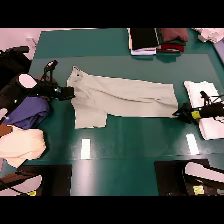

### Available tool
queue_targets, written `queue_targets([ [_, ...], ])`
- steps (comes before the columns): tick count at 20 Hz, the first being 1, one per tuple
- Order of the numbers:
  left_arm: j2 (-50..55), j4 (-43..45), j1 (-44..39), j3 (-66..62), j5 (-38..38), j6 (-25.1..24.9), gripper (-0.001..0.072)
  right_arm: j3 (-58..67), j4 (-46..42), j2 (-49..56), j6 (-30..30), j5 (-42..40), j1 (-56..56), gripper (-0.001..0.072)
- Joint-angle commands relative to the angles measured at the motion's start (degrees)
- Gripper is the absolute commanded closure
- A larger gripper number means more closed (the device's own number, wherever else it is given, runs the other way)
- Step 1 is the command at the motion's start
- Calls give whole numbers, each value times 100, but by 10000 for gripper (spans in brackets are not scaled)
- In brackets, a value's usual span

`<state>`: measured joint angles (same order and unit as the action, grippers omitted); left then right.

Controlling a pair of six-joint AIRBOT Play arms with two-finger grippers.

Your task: Fold the shirts.

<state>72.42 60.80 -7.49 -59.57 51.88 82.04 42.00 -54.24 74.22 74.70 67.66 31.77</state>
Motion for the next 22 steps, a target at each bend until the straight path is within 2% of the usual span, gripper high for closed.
queue_targets([
  [1, -4, 0, -2, -7, 20, 0, 683, 42, 63, 109, -24, -730, -490, 471],
  [2, -7, 0, -2, -7, 22, 0, 683, 111, 63, 109, -22, -782, -590, 474],
  [4, -4, 0, -2, -7, 22, 0, 683, 304, 39, 109, -24, -813, -804, 590],
  [5, -7, 0, -2, -7, 22, 0, 683, 409, 4, 109, -26, -817, -942, 621],
  [6, -7, 0, -2, -7, 24, 0, 683, 494, -7, 109, -26, -811, -1058, 697],
  [8, -17, 0, -2, -9, 24, 0, 683, 603, -7, 107, -26, -789, -1176, 698],
  [12, -1099, 769, -2, -732, 28, 245, 684, 1797, -557, -699, -24, -247, -1502, 698],
  [16, -2406, 1600, -2, -2476, 83, 348, 683, 3613, -577, -1928, -26, -153, -1239, 698],
  [22, -3165, 1652, -2, -5080, 258, 466, 684, 5949, -577, -2859, 66, 258, -621, 698],
])
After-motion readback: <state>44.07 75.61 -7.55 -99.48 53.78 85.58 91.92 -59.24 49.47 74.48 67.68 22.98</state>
